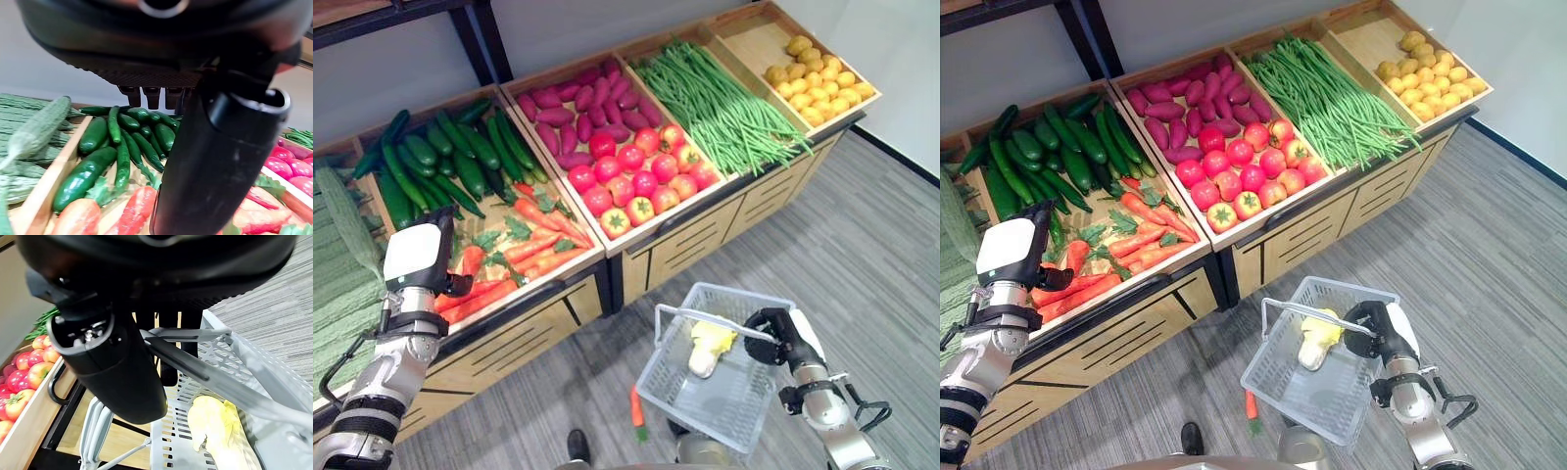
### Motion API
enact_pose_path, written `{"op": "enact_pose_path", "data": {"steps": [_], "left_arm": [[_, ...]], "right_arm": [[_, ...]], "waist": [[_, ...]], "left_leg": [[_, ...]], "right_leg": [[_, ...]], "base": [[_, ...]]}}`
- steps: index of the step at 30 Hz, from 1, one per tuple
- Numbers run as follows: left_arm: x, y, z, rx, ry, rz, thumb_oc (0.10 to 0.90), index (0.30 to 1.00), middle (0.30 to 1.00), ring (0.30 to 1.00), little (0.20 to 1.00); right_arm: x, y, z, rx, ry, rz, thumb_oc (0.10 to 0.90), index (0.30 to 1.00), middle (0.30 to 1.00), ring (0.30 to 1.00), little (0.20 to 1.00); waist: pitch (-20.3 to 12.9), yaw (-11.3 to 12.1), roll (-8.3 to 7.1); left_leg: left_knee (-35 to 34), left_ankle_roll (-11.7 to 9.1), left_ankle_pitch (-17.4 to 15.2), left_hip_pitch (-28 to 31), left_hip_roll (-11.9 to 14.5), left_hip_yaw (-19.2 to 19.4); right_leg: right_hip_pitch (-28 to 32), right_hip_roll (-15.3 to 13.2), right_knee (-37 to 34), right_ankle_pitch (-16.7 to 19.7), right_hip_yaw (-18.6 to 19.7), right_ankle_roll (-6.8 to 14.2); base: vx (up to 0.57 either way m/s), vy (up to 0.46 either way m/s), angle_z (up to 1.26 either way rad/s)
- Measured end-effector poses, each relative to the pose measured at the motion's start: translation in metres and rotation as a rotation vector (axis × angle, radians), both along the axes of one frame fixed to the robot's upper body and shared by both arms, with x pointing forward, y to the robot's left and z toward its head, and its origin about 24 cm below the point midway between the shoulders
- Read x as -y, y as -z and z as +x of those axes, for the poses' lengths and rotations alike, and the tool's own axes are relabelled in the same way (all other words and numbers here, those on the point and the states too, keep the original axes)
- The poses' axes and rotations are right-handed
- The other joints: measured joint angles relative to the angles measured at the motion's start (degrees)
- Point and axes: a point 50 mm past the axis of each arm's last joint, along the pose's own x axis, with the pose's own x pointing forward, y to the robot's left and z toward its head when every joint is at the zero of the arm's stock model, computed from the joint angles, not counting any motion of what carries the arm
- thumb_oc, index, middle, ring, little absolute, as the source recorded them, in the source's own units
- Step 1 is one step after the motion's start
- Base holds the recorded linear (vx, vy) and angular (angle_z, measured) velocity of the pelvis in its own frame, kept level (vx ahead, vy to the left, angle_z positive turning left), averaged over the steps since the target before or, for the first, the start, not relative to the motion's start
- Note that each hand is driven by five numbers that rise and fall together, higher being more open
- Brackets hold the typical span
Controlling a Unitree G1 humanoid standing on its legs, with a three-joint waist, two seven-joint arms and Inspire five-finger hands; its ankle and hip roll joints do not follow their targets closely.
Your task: Get the vegetables into the basket
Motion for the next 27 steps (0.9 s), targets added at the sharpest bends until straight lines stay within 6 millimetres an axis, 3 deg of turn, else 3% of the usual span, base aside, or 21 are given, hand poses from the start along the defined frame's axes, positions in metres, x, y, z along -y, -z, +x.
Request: {"op": "enact_pose_path", "data": {"steps": [5,17,18,19,21,22,27], "left_arm": [[0.004,0.002,0.004,-0.016,0.015,0.007,0.9,1.0,1.0,1.0,1.0],[0.006,-0.001,0.019,-0.031,0.007,0.026,0.9,1.0,1.0,1.0,1.0],[0.006,-0.004,0.023,-0.027,0.009,0.03,0.739,0.775,0.775,0.775,0.775],[0.007,-0.004,0.025,-0.033,0.013,0.032,0.641,0.638,0.638,0.638,0.638],[0.016,-0.006,0.033,-0.071,0.067,0.055,0.51,0.454,0.454,0.454,0.454],[0.017,-0.008,0.035,-0.072,0.072,0.059,0.4,0.3,0.3,0.3,0.3],[0.015,-0.026,0.042,-0.118,0.144,0.137,0.4,0.3,0.3,0.3,0.3]], "right_arm": [[0.0,-0.004,0.009,0.026,0.007,0.003,0.4,0.3,0.3,0.3,0.3],[0.0,-0.007,0.017,0.043,0.013,0.003,0.4,0.3,0.3,0.3,0.3],[0.001,-0.006,0.016,0.045,0.021,0.0,0.4,0.3,0.3,0.3,0.3],[0.001,-0.007,0.017,0.047,0.021,0.0,0.4,0.3,0.3,0.3,0.3],[0.0,-0.008,0.019,0.052,0.02,0.0,0.4,0.3,0.3,0.3,0.3],[0.0,-0.009,0.021,0.057,0.019,0.001,0.4,0.3,0.3,0.3,0.3],[0.0,-0.009,0.022,0.061,0.027,0.019,0.4,0.3,0.3,0.3,0.3]], "waist": [[2.7,-0.18,-0.1],[4.3,-0.86,-0.69],[4.31,-1.08,-0.7],[4.32,-1.21,-0.69],[4.86,-1.3,-0.77],[5.35,-1.35,-0.81],[5.68,-1.81,-0.95]], "left_leg": [[0.0,0.0,0.0,-0.83,0.02,0.52],[0.0,-0.06,-0.01,-2.28,0.1,2.28],[0.0,-0.06,-0.01,-2.28,0.0,2.39],[0.0,-0.06,-0.01,-2.27,0.09,2.58],[-0.01,-0.07,-0.01,-2.27,0.3,3.09],[-0.01,-0.07,-0.01,-2.27,0.29,3.31],[0.0,-0.1,0.01,-2.25,0.39,3.59]], "right_leg": [[-1.44,0.13,0.0,0.25,0.8,0.11],[-3.86,0.36,0.01,0.89,2.25,0.15],[-3.93,0.49,0.01,0.9,2.25,0.14],[-3.97,0.59,0.01,0.91,2.27,0.13],[-4.31,0.86,0.01,1.1,2.73,0.0],[-4.46,0.87,0.01,1.21,3.02,-0.02],[-4.56,1.04,0.03,1.35,3.31,-0.1]], "base": [[0.0,-0.005,-0.09],[0.01,-0.006,-0.06],[0.03,-0.001,-0.09],[0.01,-0.004,-0.05],[0.02,-0.008,-0.12],[0.02,-0.009,-0.15],[0.01,-0.007,-0.04]]}}
